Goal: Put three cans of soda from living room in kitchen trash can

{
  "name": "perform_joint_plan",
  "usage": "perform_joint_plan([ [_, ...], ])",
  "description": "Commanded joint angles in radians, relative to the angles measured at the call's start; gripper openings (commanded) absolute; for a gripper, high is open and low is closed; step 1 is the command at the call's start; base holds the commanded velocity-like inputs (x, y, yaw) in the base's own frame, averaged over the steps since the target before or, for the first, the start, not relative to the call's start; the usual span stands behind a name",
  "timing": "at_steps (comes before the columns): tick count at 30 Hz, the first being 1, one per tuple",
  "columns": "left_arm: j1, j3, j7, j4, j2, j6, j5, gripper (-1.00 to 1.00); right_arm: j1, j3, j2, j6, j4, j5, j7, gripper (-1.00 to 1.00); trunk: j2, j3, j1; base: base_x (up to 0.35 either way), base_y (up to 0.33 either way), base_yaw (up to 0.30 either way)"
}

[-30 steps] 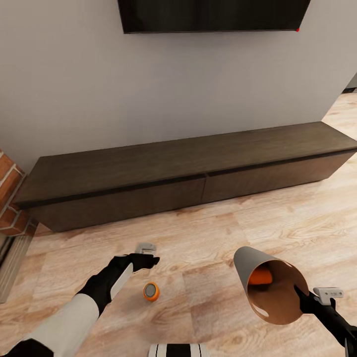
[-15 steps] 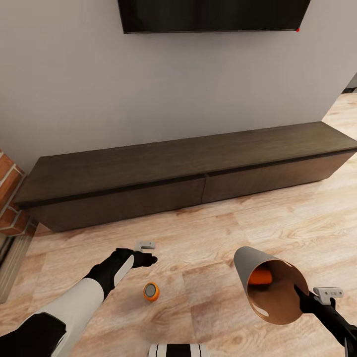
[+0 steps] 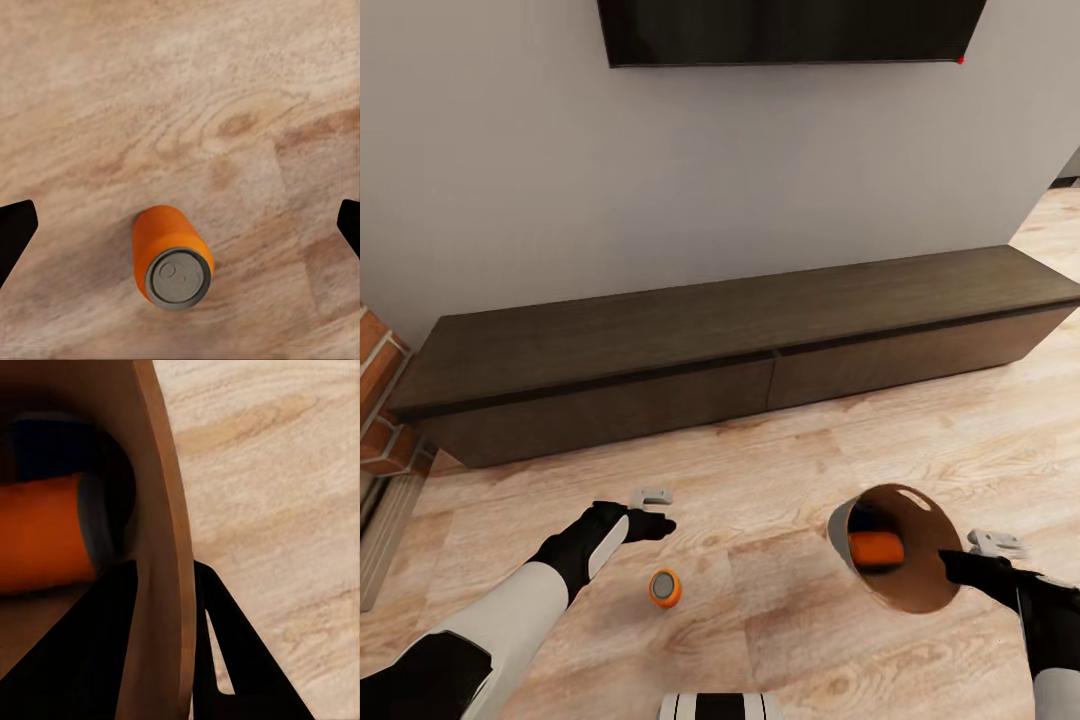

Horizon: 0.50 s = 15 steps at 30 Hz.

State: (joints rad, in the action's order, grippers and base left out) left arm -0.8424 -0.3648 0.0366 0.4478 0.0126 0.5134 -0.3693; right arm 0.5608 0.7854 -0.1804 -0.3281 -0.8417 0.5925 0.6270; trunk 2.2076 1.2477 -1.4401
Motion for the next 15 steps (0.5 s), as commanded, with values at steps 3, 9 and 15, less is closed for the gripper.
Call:
perform_joint_plan([
  [3,0.0,0.001,0.001,-0.013,-0.002,0.008,-0.001,1.0,0.079,-0.064,-0.003,-0.135,-0.017,-0.025,-0.008,-1.0,0.0,0.0,0.0,0.0,0.0,0.0],
  [9,0.0,0.0,-0.001,-0.027,0.002,0.014,-0.001,1.0,0.133,-0.127,-0.006,-0.233,-0.022,-0.024,-0.013,-1.0,0.035,0.016,-0.019,0.0,0.0,0.0],
  [15,0.0,-0.001,-0.004,-0.028,0.004,0.014,0.0,1.0,0.14,-0.143,-0.022,-0.244,-0.023,-0.025,-0.013,-1.0,0.077,0.034,-0.042,0.0,0.0,0.0],
])
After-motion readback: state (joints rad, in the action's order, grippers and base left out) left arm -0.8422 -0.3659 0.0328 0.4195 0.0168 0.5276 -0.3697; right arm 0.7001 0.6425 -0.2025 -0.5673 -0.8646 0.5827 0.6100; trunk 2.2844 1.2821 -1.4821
